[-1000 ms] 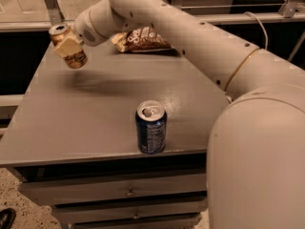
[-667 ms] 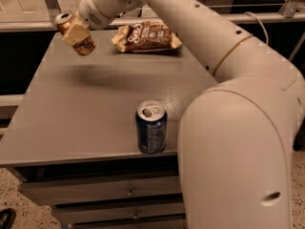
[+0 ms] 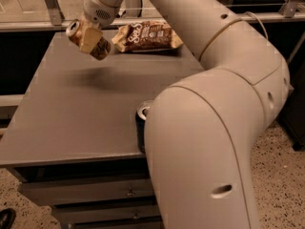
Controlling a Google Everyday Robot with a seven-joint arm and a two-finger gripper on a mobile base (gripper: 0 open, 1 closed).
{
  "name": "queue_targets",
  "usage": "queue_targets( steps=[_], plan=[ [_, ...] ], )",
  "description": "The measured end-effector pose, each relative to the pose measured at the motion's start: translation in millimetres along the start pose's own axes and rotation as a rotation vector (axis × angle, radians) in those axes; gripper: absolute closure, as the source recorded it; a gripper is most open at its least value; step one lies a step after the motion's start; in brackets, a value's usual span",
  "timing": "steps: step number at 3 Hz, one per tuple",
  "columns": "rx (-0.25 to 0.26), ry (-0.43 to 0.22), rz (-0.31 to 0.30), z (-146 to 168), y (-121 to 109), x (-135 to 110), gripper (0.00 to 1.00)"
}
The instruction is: Knock orange can over
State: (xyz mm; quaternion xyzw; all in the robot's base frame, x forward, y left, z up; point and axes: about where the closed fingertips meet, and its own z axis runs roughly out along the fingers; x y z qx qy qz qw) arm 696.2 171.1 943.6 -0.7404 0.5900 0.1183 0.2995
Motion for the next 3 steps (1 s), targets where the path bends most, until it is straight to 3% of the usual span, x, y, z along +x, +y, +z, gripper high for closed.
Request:
queue_targets(
  steps=[1,2,3],
  plan=[
    [-0.177,0.137,-0.051,-0.7,48.7,33.9,1.0],
    [-0.335,0.252,-0.042,-7.8,96.4,71.1,0.86],
    [-0.39,0.289,-0.025,-6.2,118.6,86.6,0.64]
  ],
)
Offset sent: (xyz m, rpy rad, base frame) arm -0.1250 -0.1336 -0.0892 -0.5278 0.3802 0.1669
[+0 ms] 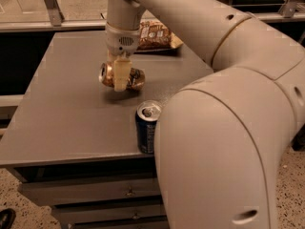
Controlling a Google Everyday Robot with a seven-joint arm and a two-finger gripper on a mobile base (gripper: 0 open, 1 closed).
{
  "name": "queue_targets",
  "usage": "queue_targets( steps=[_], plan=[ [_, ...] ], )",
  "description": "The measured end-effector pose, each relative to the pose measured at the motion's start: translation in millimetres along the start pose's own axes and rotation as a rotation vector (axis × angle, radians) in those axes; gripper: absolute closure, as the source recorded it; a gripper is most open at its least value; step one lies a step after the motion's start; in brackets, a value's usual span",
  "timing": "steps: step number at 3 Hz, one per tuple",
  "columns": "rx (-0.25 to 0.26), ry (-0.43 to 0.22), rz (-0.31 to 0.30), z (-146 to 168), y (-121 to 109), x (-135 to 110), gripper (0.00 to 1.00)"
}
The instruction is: Knock orange can over
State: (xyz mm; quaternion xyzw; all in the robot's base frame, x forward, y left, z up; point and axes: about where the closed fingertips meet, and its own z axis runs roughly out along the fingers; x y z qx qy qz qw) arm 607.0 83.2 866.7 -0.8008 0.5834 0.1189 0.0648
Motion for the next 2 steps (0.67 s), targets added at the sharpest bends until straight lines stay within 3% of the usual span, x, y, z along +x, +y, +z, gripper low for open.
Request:
queue_targets(
  steps=[1,2],
  plan=[
    [-0.023,0.001,0.007,10.0,9.6,1.9,0.41],
    [-0.025,-0.042,0.021,12.9,14.4,0.3,0.17]
  ],
)
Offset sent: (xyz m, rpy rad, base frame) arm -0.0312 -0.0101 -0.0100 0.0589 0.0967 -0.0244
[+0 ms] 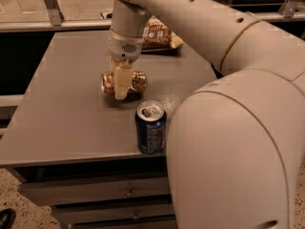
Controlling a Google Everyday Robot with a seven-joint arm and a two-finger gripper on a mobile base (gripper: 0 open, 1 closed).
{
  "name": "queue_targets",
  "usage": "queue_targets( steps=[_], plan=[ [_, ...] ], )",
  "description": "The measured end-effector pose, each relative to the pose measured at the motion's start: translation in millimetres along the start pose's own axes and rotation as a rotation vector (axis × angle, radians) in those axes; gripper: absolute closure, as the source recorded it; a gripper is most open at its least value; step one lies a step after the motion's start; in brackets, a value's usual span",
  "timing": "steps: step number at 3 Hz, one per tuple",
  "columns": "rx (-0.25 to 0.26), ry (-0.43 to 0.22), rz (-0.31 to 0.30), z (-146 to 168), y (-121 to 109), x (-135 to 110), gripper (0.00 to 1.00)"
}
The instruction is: Knock orange can over
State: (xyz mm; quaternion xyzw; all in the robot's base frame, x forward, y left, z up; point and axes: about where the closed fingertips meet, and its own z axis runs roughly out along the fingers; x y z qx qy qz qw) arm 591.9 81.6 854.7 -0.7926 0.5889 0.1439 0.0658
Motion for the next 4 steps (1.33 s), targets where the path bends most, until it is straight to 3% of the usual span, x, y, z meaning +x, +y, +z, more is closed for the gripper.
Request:
queue_targets(
  steps=[1,2,4],
  plan=[
    [0.003,-0.058,0.012,-1.0,2.7,-3.7,0.0],
    [0.005,-0.113,0.025,-2.7,5.7,-6.9,0.0],
    [0.021,-0.155,0.05,-6.7,8.6,-3.8,0.0]
  ],
)
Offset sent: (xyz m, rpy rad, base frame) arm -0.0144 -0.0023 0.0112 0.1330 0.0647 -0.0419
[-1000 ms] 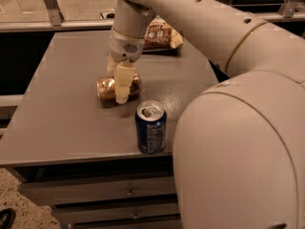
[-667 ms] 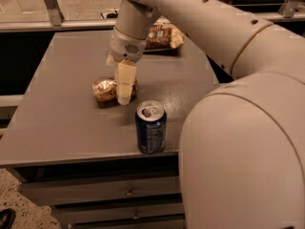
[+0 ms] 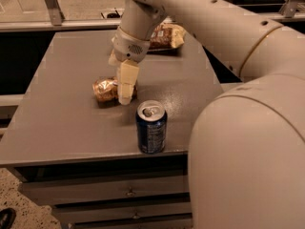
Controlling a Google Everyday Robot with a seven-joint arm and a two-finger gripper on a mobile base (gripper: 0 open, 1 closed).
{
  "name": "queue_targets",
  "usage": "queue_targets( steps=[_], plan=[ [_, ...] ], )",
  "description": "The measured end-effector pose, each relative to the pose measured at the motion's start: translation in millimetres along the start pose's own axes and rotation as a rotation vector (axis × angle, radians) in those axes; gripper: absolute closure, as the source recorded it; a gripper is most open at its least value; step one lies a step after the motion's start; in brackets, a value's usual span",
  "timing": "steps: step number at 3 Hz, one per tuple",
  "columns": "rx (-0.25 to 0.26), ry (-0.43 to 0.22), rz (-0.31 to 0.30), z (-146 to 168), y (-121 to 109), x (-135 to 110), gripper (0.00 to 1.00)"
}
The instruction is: Knock orange can over
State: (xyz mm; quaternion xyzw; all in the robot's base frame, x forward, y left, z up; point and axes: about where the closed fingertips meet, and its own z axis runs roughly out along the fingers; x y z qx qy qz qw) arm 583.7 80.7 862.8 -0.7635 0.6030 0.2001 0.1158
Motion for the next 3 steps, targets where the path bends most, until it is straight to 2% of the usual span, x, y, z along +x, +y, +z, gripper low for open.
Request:
queue_targets(
  steps=[1,2,3],
  plan=[
    [0.107,-0.09,0.07,-28.8,-5.9,17.9,0.0],
    [0.281,-0.211,0.139,-82.5,-9.6,48.2,0.0],
    [0.336,-0.243,0.172,-98.7,-10.6,63.7,0.0]
  ],
)
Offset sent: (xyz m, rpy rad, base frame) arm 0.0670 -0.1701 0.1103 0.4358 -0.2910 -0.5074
